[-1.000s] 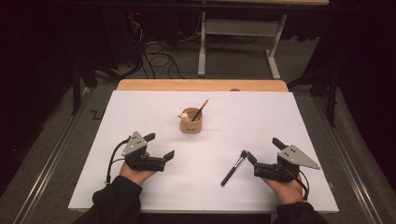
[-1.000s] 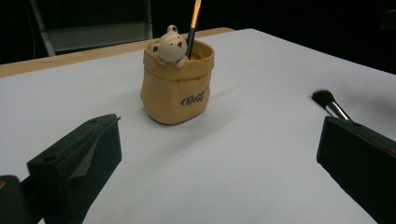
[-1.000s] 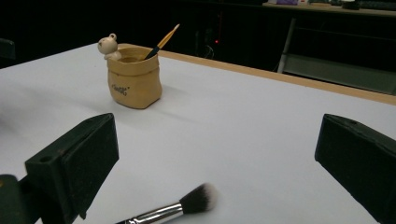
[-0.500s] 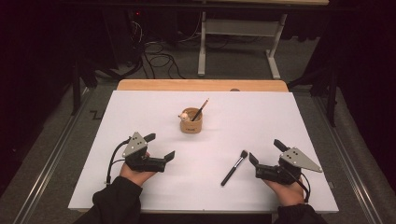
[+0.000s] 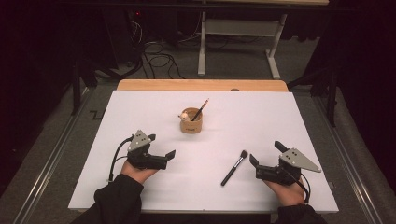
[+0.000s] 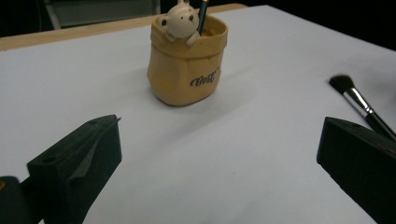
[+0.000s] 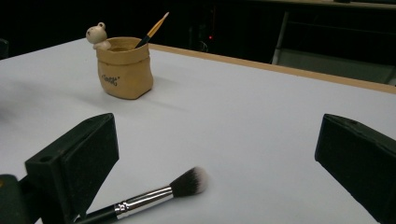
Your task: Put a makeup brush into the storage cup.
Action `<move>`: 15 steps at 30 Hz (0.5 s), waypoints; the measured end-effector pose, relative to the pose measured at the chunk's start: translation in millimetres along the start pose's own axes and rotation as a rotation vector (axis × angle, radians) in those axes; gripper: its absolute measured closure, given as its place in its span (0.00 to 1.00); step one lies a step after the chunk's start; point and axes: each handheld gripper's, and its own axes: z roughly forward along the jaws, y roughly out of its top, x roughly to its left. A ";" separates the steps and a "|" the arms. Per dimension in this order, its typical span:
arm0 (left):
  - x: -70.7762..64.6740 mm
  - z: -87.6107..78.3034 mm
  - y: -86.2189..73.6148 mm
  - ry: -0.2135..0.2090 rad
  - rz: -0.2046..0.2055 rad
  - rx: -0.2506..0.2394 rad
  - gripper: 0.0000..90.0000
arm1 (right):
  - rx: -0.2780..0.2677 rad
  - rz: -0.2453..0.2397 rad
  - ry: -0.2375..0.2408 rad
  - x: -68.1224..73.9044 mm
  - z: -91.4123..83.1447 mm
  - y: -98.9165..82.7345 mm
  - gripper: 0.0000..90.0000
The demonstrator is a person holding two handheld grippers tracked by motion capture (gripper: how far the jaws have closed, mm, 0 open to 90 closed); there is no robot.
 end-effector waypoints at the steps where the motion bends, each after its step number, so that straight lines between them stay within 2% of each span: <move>1: -0.7 -0.4 0.9 0.010 0.006 0.012 0.00 | -0.003 0.005 0.005 -0.2 0.3 -0.4 0.00; 4: -2.5 -0.9 2.5 0.033 0.009 0.042 0.00 | 0.000 0.002 0.022 -1.1 2.4 -1.2 0.00; 8: -1.8 3.9 1.4 0.048 0.004 0.125 0.01 | -0.003 0.002 0.039 -1.1 4.1 -1.1 0.00; 15: 3.3 10.4 1.9 0.054 -0.033 0.231 0.01 | 0.000 0.002 0.045 0.8 5.5 -0.7 0.00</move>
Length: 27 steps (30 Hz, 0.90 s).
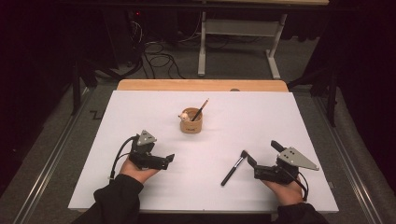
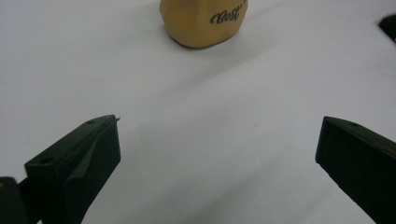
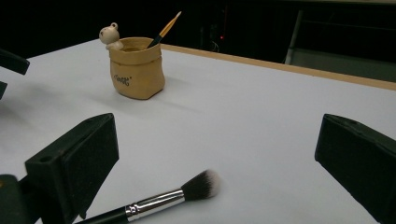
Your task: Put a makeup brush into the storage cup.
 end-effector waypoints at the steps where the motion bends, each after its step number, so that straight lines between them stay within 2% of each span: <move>1: 0.4 0.5 0.5 -0.001 -0.005 0.011 0.01 | 0.000 -0.002 0.000 0.2 -0.2 -0.1 0.00; 6: 1.5 0.5 8.7 -0.007 0.000 0.081 0.01 | -0.002 0.001 -0.004 -0.3 -1.5 -0.2 0.00; 10: -2.2 -2.0 18.9 -0.017 0.013 0.116 0.02 | 0.001 -0.009 -0.008 -0.1 -0.9 -0.3 0.00; 12: -4.1 -2.2 24.3 -0.026 0.018 0.150 0.02 | 0.003 -0.011 -0.008 -0.4 -0.9 -0.4 0.00; 17: -3.7 -0.7 29.9 -0.054 -0.007 0.208 0.02 | 0.003 -0.004 -0.014 -3.4 -1.8 0.7 0.00; 20: -1.1 1.3 30.7 -0.054 -0.007 0.255 0.02 | -0.002 -0.013 -0.024 -7.6 -1.8 4.5 0.00; 21: 0.1 1.7 31.0 -0.052 -0.007 0.268 0.02 | -0.001 -0.019 -0.029 -9.3 -1.6 5.8 0.00; 24: 5.6 2.4 31.8 -0.063 -0.039 0.301 0.04 | 0.017 -0.055 -0.052 -13.9 -1.4 4.1 0.00; 27: 7.3 3.7 32.4 -0.063 -0.041 0.344 0.06 | 0.017 -0.022 -0.046 -17.7 -4.0 -1.5 0.00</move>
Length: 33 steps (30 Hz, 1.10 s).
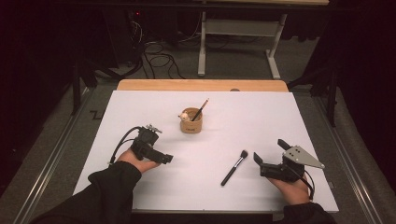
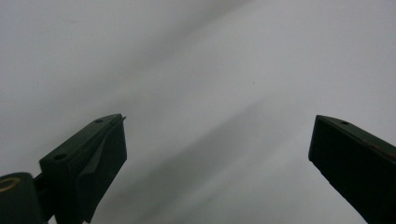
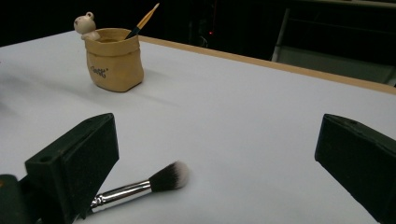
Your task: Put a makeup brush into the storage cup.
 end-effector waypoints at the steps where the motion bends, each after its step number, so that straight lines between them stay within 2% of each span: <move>1: 0.1 0.8 0.5 -0.003 0.004 0.022 0.06 | -0.002 0.004 0.000 -0.2 -0.9 -0.5 0.00; 3: -1.0 2.2 1.1 -0.016 0.003 0.059 0.07 | -0.008 0.003 0.000 0.2 -2.0 -0.1 0.00; 7: -7.9 2.1 3.2 -0.006 0.043 0.096 0.10 | -0.010 0.000 0.002 2.8 -2.2 0.1 0.00; 11: -10.7 -0.5 7.3 -0.015 0.040 0.135 0.11 | -0.006 0.000 0.001 4.1 -2.2 -0.2 0.00; 15: -10.8 -3.2 12.4 0.000 0.041 0.170 0.11 | -0.005 0.001 -0.001 4.4 -2.2 -0.3 0.00; 24: -22.1 -1.3 25.0 0.007 0.079 0.251 0.13 | -0.004 0.001 0.001 4.6 -3.5 -1.7 0.00; 26: -26.2 -0.7 28.1 0.006 0.090 0.260 0.14 | -0.006 0.000 0.001 4.5 -3.8 -1.7 0.00; 33: -41.8 1.6 36.4 -0.006 0.123 0.248 0.16 | -0.004 -0.001 -0.007 3.3 -4.4 -2.4 0.00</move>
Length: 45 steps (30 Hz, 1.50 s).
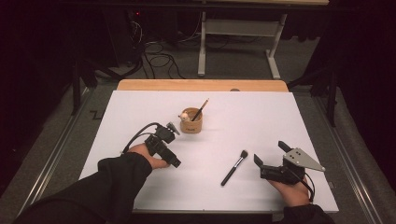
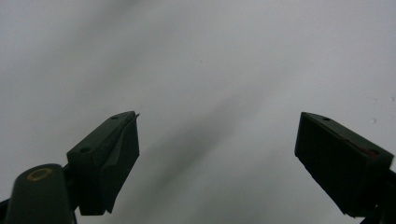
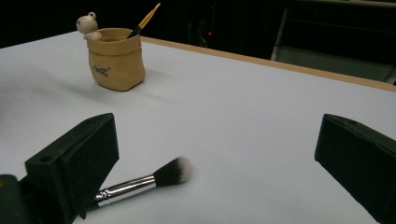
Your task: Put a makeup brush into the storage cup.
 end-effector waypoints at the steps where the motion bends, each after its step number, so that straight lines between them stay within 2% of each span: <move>1: -2.5 0.5 1.1 0.000 0.007 -0.001 0.17 | -0.001 0.003 -0.002 0.0 -0.2 -0.1 0.00; 8: -18.7 4.9 10.0 -0.014 0.039 -0.010 0.17 | 0.002 -0.001 -0.013 -3.4 0.6 -0.2 0.00; 11: -26.5 4.7 15.6 -0.008 0.065 -0.016 0.17 | 0.008 -0.006 -0.024 -6.0 0.9 -0.4 0.00; 18: -49.3 9.4 28.7 -0.053 0.081 -0.033 0.21 | 0.012 0.001 -0.053 -13.0 -1.0 -1.6 0.00; 24: -67.8 19.6 39.0 -0.078 0.109 -0.017 0.26 | 0.004 0.015 -0.068 -17.6 -4.2 -2.1 0.00; 31: -80.5 27.8 45.9 -0.089 0.119 -0.046 0.28 | -0.001 0.042 -0.089 -25.0 -7.6 -4.4 0.00; 38: -93.9 35.2 51.4 -0.107 0.145 -0.016 0.30 | 0.000 0.050 -0.089 -25.5 -7.6 -4.5 0.00; 45: -103.3 41.1 55.4 -0.115 0.150 -0.029 0.33 | 0.002 0.051 -0.089 -25.7 -7.4 -4.9 0.00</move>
